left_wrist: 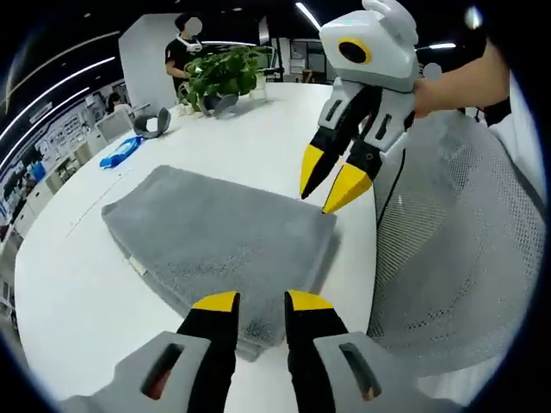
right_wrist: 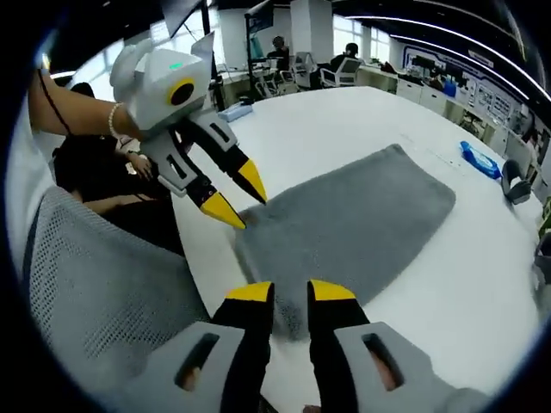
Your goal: Fold the towel on the table until its edges align and the towel forms a compact rectangular stack.
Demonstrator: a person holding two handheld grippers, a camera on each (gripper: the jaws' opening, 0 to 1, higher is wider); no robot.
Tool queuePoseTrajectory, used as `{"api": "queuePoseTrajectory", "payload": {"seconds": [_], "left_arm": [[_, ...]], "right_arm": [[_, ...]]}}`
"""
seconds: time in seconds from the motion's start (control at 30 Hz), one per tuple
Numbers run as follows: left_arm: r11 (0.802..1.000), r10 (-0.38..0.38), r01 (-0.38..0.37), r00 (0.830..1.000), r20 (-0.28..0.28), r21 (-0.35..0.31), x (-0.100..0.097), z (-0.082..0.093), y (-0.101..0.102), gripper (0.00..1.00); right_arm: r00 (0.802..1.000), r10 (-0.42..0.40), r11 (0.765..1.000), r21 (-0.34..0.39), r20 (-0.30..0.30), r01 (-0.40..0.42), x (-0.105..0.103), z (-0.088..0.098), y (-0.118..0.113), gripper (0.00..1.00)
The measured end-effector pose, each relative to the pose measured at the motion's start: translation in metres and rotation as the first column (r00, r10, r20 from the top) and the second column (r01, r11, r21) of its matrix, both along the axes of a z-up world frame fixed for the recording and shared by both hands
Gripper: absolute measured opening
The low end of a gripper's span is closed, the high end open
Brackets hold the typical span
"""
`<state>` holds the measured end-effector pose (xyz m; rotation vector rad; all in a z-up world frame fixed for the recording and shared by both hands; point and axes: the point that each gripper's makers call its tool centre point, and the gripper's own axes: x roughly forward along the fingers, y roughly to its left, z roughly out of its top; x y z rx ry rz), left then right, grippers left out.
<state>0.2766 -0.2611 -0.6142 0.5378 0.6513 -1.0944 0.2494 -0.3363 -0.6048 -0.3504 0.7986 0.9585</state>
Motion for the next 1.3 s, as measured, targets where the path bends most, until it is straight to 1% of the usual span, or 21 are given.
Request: {"api": "queuePoseTrajectory", "payload": {"seconds": [0.13, 0.2, 0.27, 0.33, 0.43, 0.47, 0.57, 0.7, 0.73, 0.8, 0.83, 0.87, 0.93, 0.97, 1.0, 1.03, 1.1, 1.17, 1.2, 1.23, 1.3], "left_arm": [[1.000, -0.016, 0.017, 1.000, -0.022, 0.019, -0.006, -0.009, 0.002, 0.24], [0.999, -0.019, 0.020, 1.000, -0.024, 0.038, -0.008, -0.013, 0.004, 0.23], [0.999, -0.022, 0.024, 0.999, -0.028, 0.046, -0.008, -0.017, 0.004, 0.23], [0.997, -0.032, 0.034, 0.999, -0.032, 0.068, -0.010, -0.022, 0.007, 0.23], [0.996, -0.029, 0.032, 0.999, -0.041, 0.079, -0.010, -0.027, 0.010, 0.24], [0.996, -0.022, 0.027, 0.998, -0.058, 0.087, -0.011, -0.030, 0.012, 0.24], [0.995, -0.026, 0.032, 0.998, -0.064, 0.093, -0.012, -0.035, 0.014, 0.24], [0.991, -0.068, 0.072, 0.997, -0.035, 0.113, -0.013, -0.040, 0.013, 0.25], [0.989, -0.077, 0.080, 0.997, -0.024, 0.122, -0.013, -0.040, 0.012, 0.25], [0.987, -0.089, 0.089, 0.996, -0.012, 0.135, -0.013, -0.041, 0.012, 0.25], [0.985, -0.097, 0.096, 0.995, -0.003, 0.141, -0.013, -0.041, 0.012, 0.25], [0.984, -0.107, 0.105, 0.994, 0.008, 0.145, -0.013, -0.041, 0.012, 0.24], [0.986, -0.097, 0.096, 0.995, 0.003, 0.140, -0.012, -0.041, 0.012, 0.24], [0.985, -0.098, 0.096, 0.995, 0.008, 0.142, -0.012, -0.041, 0.012, 0.23], [0.985, -0.100, 0.096, 0.995, 0.019, 0.143, -0.011, -0.040, 0.012, 0.22], [0.986, -0.093, 0.088, 0.995, 0.025, 0.144, -0.009, -0.041, 0.012, 0.21], [0.986, -0.091, 0.086, 0.996, 0.027, 0.145, -0.010, -0.040, 0.013, 0.20], [0.983, -0.093, 0.084, 0.994, 0.050, 0.161, -0.008, -0.043, 0.013, 0.17], [0.983, -0.090, 0.079, 0.994, 0.062, 0.167, -0.006, -0.043, 0.013, 0.15], [0.982, -0.086, 0.074, 0.994, 0.064, 0.175, -0.006, -0.043, 0.013, 0.14], [0.983, -0.057, 0.045, 0.996, 0.062, 0.176, -0.003, -0.043, 0.012, 0.12]], "right_arm": [[0.999, 0.050, 0.998, -0.049, -0.009, -0.051, -0.010, -0.013, -0.001, 0.18], [0.998, 0.069, 0.995, -0.076, -0.007, -0.069, -0.010, -0.022, -0.003, 0.20], [0.997, 0.082, 0.991, -0.107, -0.013, -0.083, -0.011, -0.029, -0.004, 0.20], [0.996, 0.092, 0.988, -0.120, -0.021, -0.094, -0.012, -0.035, -0.003, 0.21], [0.995, 0.100, 0.983, -0.153, -0.018, -0.101, -0.012, -0.042, -0.005, 0.21], [0.994, 0.104, 0.981, -0.160, -0.022, -0.106, -0.012, -0.044, -0.006, 0.21], [0.993, 0.115, 0.977, -0.178, -0.015, -0.116, -0.013, -0.047, -0.007, 0.21], [0.987, 0.161, 0.961, -0.227, 0.011, -0.155, -0.013, -0.053, -0.006, 0.22], [0.981, 0.191, 0.948, -0.264, 0.030, -0.177, -0.012, -0.055, -0.007, 0.22], [0.973, 0.221, 0.927, -0.323, 0.064, -0.190, -0.009, -0.055, -0.008, 0.18], [0.970, 0.233, 0.922, -0.334, 0.073, -0.196, -0.009, -0.055, -0.008, 0.18], [0.976, 0.210, 0.929, -0.322, 0.059, -0.180, -0.010, -0.055, -0.006, 0.17], [0.978, 0.198, 0.931, -0.323, 0.058, -0.169, -0.008, -0.055, -0.007, 0.15], [0.979, 0.195, 0.932, -0.323, 0.065, -0.164, -0.006, -0.055, -0.007, 0.13], [0.969, 0.223, 0.920, -0.353, 0.111, -0.171, 0.001, -0.055, -0.009, 0.09], [0.970, 0.220, 0.924, -0.340, 0.101, -0.174, -0.002, -0.055, -0.007, 0.09], [0.971, 0.220, 0.919, -0.354, 0.097, -0.173, -0.003, -0.055, -0.008, 0.09], [0.966, 0.231, 0.912, -0.372, 0.113, -0.174, -0.002, -0.055, -0.008, 0.08], [0.960, 0.252, 0.906, -0.378, 0.122, -0.190, -0.003, -0.056, -0.007, 0.07], [0.958, 0.257, 0.905, -0.381, 0.132, -0.190, -0.002, -0.055, -0.007, 0.06], [0.962, 0.240, 0.905, -0.389, 0.131, -0.173, -0.002, -0.055, -0.007, 0.05]]}}
